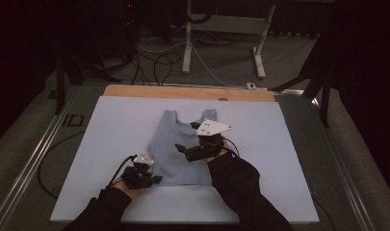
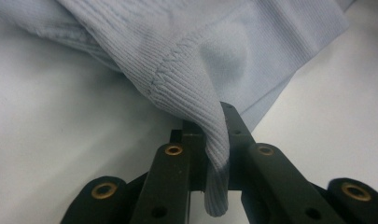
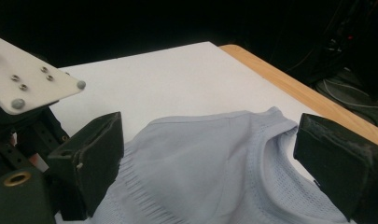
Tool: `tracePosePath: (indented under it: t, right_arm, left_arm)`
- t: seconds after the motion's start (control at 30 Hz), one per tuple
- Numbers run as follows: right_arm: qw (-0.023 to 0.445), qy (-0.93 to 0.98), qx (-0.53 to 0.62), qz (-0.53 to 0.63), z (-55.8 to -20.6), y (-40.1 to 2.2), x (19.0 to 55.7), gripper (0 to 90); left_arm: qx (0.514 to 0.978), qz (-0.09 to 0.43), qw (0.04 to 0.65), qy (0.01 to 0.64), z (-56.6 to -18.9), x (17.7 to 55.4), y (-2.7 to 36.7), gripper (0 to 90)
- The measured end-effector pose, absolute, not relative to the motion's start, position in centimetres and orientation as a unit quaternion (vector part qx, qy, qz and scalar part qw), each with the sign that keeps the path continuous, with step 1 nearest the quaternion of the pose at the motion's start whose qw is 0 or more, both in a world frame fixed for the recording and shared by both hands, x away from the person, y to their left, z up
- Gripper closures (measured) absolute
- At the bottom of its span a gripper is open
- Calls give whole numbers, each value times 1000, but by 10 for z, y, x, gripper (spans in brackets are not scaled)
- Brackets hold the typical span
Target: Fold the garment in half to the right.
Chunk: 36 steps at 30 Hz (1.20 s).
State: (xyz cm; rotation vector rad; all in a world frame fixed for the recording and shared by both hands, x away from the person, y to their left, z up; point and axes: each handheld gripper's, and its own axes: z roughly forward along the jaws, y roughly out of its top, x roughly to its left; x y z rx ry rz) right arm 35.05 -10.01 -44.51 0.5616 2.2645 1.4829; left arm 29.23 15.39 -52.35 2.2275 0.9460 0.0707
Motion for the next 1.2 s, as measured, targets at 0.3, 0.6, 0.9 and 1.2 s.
tracePosePath:
  t: [0.3, 0.6, 0.9, 1.2]
  right_arm:
    - [176, 806, 208, 525, -444, -93, 372, 86]
    - [164, 812, 235, 508, -447, -85, 402, 86]
    - [162, 815, 259, 492, -443, -72, 444, 86]
    - [115, 806, 303, 496, -453, -49, 480, 86]
  left_arm:
    - [842, 45, 390, 369, -519, 289, 156, 852]
    - [835, 50, 405, 369, -518, 288, 155, 856]
    - [832, 37, 407, 374, -521, 288, 159, 856]
    - [832, 38, 411, 370, -520, 287, 159, 857]
